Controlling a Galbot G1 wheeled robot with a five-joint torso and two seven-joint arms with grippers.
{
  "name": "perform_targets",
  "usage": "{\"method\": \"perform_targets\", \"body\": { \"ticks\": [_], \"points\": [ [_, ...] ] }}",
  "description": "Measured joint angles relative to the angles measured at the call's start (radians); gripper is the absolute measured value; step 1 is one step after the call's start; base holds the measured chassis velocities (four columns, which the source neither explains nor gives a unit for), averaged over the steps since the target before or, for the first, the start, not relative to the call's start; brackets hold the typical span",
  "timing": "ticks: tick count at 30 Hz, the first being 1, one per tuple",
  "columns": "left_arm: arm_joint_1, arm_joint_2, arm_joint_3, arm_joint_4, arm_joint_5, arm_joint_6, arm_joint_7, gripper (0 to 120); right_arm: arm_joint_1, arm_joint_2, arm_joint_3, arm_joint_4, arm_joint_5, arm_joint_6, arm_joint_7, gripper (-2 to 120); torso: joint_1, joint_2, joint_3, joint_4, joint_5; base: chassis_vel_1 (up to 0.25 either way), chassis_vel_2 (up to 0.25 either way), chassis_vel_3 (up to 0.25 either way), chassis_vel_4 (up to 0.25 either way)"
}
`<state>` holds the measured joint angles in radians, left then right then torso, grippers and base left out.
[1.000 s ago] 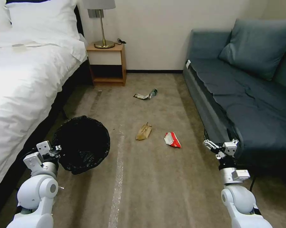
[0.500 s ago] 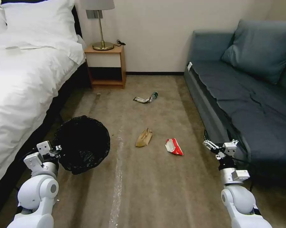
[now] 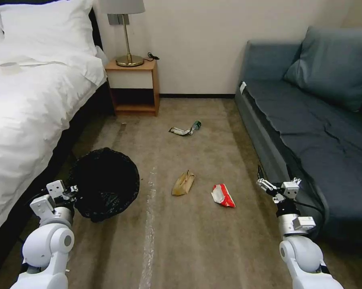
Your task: Pick up the trash bin, then pick up the garbage on the floor and place it into the trash bin.
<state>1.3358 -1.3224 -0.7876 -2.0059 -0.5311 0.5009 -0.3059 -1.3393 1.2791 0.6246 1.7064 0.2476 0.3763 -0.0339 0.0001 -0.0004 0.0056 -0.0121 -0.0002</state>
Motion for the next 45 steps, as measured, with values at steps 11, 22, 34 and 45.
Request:
{"method": "perform_targets", "body": {
  "ticks": [11,22,34,45],
  "points": [
    [-0.012,-0.004,0.008,0.002,0.001,-0.002,0.0,3,0.006,0.005,-0.005,-0.021,-0.002,0.004,-0.004,100,0.0,0.0,0.0,0.0,0.0002,-0.108,0.121,0.109,-0.129],
    [-0.023,-0.007,0.014,0.011,0.003,-0.002,-0.003,3,0.015,0.004,-0.008,-0.046,-0.008,0.018,-0.019,100,0.0,0.0,0.0,0.0001,0.0,-0.166,0.158,0.166,-0.155],
    [-0.039,-0.01,0.018,0.046,0.005,-0.005,-0.001,3,0.064,-0.001,-0.049,-0.132,-0.062,0.079,0.005,100,0.0,0.0,0.0,0.0001,0.0,-0.134,0.148,0.147,-0.142],
    [-0.036,-0.018,0.025,0.055,0.03,-0.016,0.013,3,0.137,-0.215,-0.241,-0.205,0.158,-0.077,-0.043,100,0.0,0.0,0.0,-0.0001,0.0,-0.003,0.004,0.006,-0.006]
  ]
}}
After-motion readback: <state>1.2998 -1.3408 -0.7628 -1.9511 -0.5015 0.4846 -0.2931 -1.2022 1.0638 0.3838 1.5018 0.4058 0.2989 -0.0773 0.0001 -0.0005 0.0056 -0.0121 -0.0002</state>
